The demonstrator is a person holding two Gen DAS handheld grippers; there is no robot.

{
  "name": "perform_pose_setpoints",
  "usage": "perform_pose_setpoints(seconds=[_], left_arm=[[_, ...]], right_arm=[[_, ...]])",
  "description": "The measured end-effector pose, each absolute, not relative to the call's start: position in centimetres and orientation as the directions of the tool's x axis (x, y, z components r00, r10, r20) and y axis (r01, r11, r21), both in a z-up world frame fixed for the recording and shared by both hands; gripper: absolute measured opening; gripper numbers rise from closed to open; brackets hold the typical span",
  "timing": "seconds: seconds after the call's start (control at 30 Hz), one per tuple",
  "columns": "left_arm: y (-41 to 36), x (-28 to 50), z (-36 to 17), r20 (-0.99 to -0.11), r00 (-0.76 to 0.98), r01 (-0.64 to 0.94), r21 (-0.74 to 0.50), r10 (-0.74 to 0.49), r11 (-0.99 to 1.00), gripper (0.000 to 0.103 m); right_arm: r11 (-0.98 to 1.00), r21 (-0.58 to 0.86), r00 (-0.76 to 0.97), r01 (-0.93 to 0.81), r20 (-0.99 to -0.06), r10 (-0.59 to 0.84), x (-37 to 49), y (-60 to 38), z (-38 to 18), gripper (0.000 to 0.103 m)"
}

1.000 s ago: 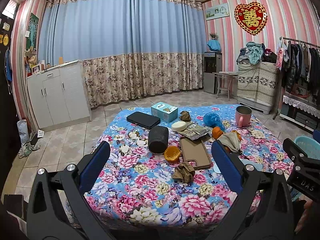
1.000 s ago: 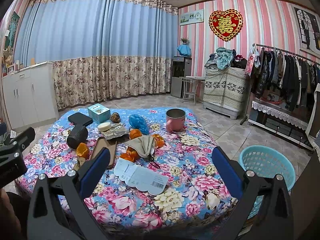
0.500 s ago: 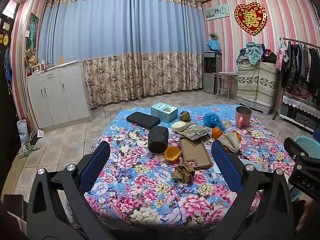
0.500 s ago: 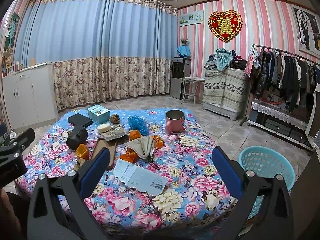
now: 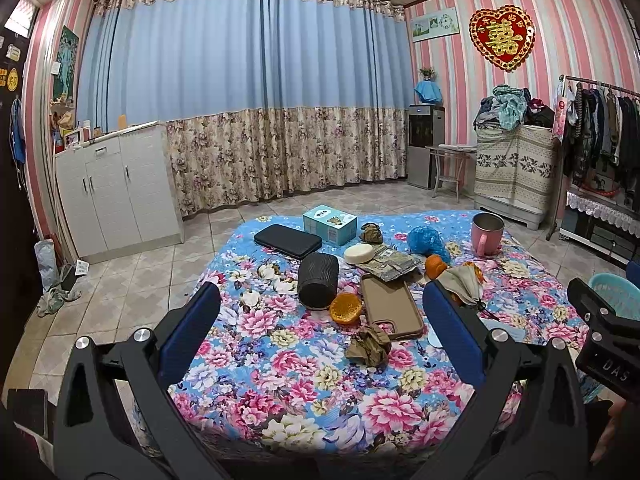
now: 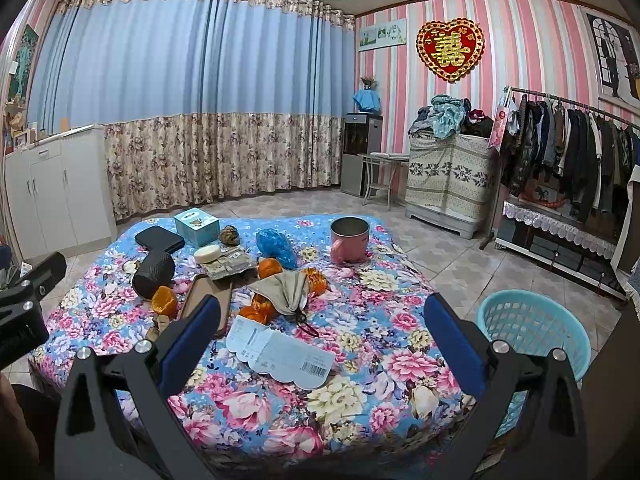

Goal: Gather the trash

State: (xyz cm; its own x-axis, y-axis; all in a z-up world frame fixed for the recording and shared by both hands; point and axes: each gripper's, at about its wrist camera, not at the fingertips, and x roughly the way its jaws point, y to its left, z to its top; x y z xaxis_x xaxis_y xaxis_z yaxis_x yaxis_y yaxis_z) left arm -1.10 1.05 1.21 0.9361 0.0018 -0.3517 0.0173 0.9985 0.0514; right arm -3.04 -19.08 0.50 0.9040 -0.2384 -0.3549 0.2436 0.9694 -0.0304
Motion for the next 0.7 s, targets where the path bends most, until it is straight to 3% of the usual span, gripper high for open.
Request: perform_pose_setpoints(seconds=[0.7], left_arm=[[2.1,2.9,-1.1,-0.401,0.916,0.013,0.074,0.018,0.997,0.098]], right_arm=[[0.973,-0.043,0.892,0.228,-0.39,-0.227,0.8,-20.3,-2.6,0.099]])
